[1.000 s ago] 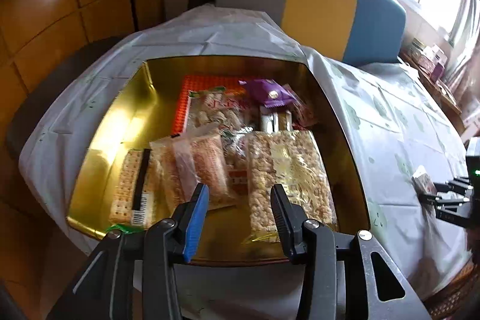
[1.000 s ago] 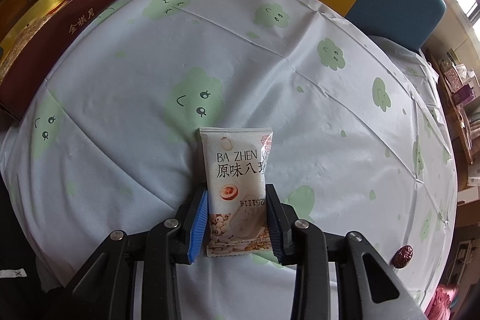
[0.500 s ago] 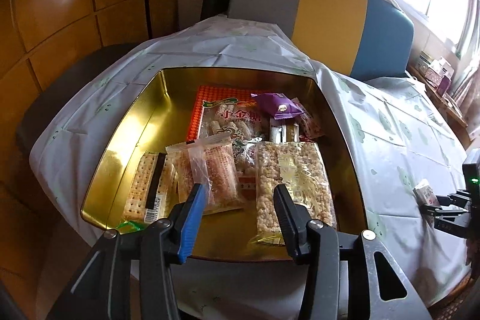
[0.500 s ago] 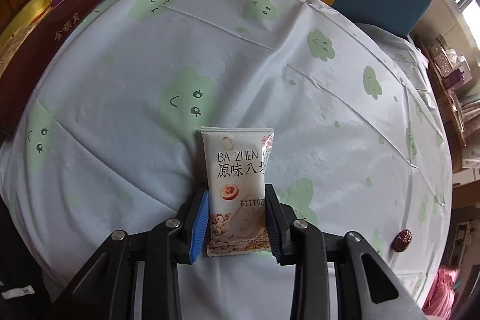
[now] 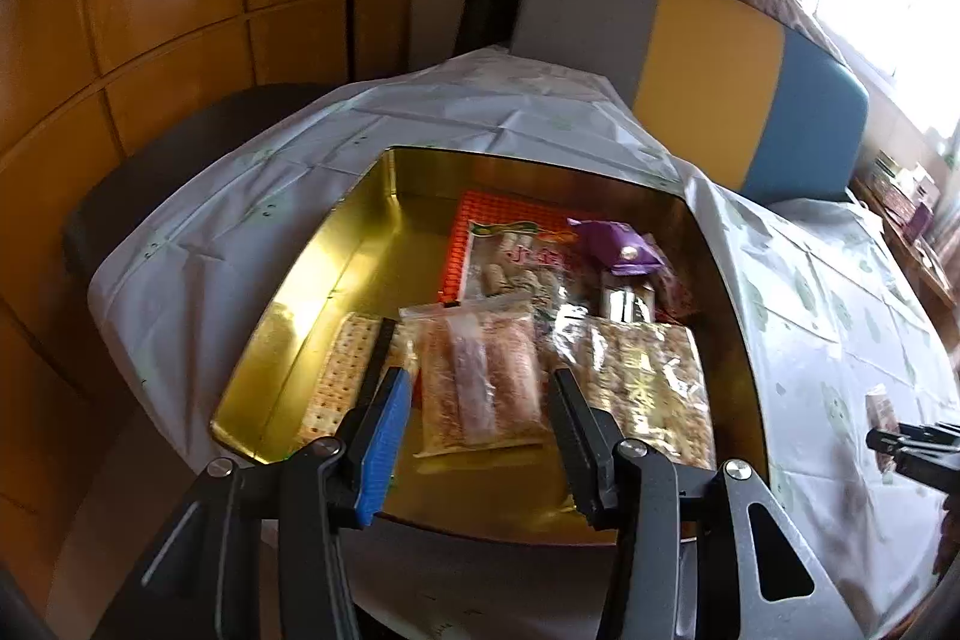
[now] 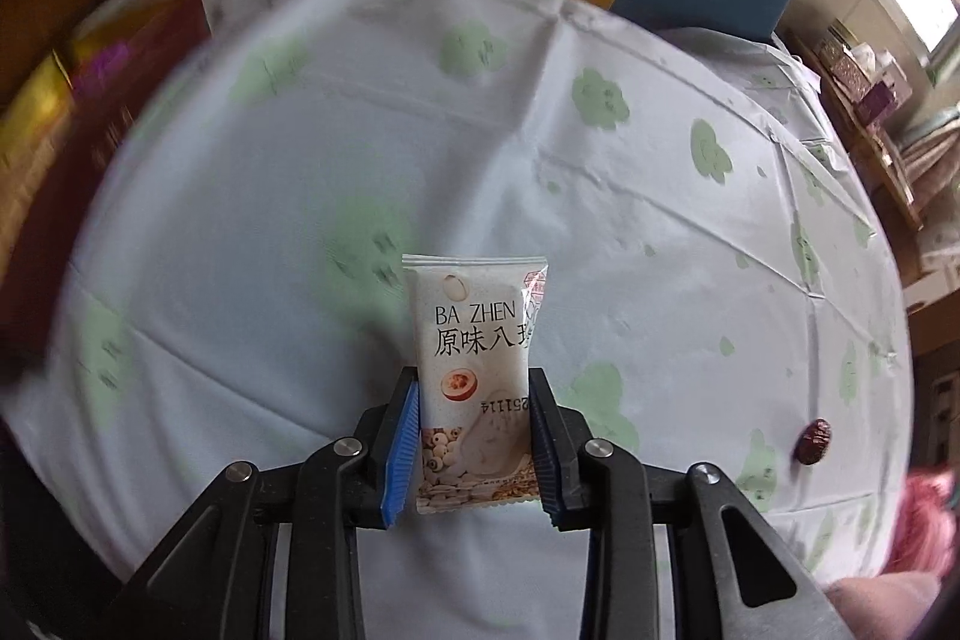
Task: Organize snacks
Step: 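Carry the BA ZHEN packet into the gold lid and open the right gripper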
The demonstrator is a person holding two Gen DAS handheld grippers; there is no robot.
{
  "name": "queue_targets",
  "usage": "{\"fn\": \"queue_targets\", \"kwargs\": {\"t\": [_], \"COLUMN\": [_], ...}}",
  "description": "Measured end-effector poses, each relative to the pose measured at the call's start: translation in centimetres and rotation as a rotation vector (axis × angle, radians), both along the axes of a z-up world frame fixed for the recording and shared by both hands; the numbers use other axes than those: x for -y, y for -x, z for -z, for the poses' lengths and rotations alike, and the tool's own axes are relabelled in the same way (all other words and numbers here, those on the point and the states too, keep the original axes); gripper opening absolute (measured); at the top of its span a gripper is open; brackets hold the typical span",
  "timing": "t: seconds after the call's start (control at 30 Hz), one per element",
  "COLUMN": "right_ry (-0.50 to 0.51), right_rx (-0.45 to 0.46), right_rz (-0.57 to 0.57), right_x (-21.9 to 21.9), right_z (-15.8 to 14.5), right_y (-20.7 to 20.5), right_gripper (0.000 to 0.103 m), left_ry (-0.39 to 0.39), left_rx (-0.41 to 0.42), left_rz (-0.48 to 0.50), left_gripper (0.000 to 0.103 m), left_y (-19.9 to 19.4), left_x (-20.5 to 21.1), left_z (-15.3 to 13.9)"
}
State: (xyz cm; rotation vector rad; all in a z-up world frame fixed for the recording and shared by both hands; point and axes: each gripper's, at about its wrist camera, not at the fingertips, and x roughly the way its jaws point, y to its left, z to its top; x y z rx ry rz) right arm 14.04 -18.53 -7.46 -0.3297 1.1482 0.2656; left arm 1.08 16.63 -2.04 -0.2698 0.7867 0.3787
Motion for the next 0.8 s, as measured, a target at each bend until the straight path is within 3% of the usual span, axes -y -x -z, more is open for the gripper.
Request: {"fn": "queue_targets", "kwargs": {"t": [0.2, 0.43, 0.63, 0.8], "right_ry": [-0.175, -0.306, -0.320, -0.262], "right_rx": [0.016, 0.039, 0.029, -0.022], "right_rz": [-0.089, -0.285, -0.368, -0.415], "right_x": [-5.0, -15.1, -21.9, -26.2], "right_z": [-3.5, -7.2, -7.2, -4.6], "right_y": [0.0, -0.1, -1.7, -2.6], "right_gripper": [0.034, 0.034, 0.034, 0.034], "left_ry": [0.007, 0.010, 0.019, 0.027], "left_rx": [0.002, 0.000, -0.006, -0.017], "left_rz": [-0.021, -0.033, -0.039, -0.042], "left_gripper": [0.048, 0.050, 0.051, 0.051], "left_y": [0.0, -0.1, -0.3, -0.4], "left_x": [-0.6, -0.9, -1.2, -1.4], "left_z": [0.2, 0.6, 1.0, 1.4]}}
